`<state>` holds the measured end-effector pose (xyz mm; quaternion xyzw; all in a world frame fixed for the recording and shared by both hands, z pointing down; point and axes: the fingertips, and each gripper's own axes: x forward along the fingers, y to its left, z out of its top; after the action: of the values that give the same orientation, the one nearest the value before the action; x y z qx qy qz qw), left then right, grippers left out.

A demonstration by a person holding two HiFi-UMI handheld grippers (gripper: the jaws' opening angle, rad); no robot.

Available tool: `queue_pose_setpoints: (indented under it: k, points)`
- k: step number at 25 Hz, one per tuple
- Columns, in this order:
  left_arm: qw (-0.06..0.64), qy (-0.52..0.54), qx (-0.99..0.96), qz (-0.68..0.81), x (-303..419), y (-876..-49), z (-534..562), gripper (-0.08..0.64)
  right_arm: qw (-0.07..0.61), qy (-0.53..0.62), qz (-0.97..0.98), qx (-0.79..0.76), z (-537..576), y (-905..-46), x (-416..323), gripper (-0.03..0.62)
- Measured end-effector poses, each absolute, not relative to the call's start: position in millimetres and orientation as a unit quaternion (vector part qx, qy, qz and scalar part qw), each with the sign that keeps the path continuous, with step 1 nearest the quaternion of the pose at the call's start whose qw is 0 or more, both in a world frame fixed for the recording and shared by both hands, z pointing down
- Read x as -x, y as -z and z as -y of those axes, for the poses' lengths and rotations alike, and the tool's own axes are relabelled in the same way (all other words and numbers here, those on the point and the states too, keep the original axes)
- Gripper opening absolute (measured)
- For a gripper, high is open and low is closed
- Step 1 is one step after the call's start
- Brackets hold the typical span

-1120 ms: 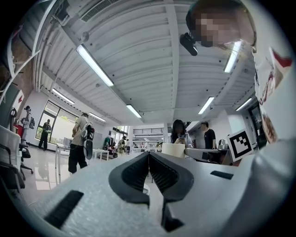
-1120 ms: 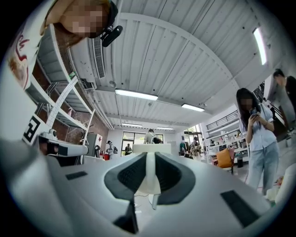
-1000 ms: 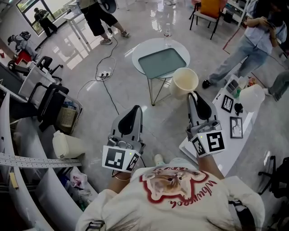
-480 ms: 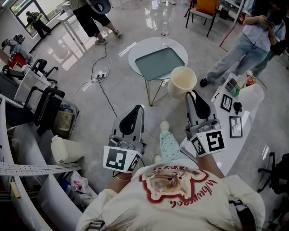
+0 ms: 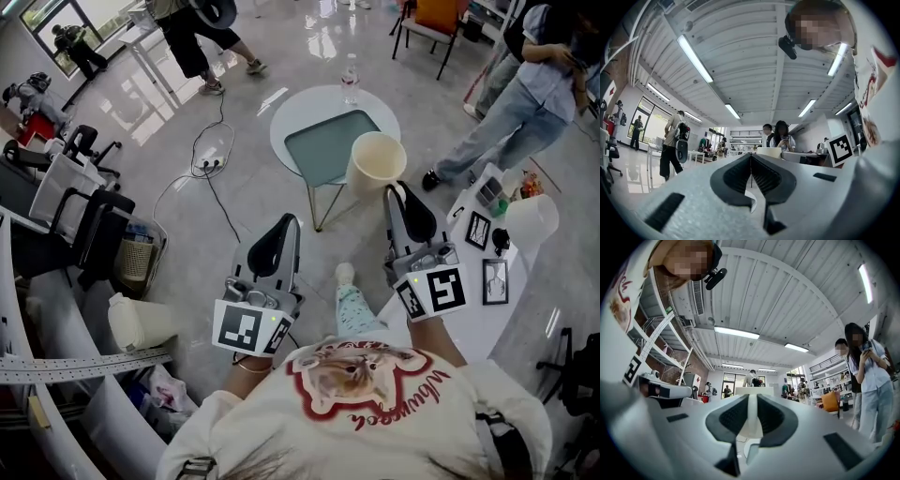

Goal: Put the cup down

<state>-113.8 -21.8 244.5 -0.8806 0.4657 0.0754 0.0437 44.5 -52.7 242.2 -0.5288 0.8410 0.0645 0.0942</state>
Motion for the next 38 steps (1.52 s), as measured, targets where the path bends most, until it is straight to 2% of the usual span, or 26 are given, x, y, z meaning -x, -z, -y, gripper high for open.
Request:
queue_pose_setpoints:
  k: [23, 38]
  points:
    - [0.043, -0.088, 0.876, -0.473, 75, -238, 265, 0.015, 0.104, -0.072, -0.858, 0.498, 293, -231, -67, 0.063]
    - [0.01, -0.075, 0.88, -0.469, 76, -252, 321, 0.015, 0.104, -0.052, -0.859, 0.499, 349, -248, -56, 0.063]
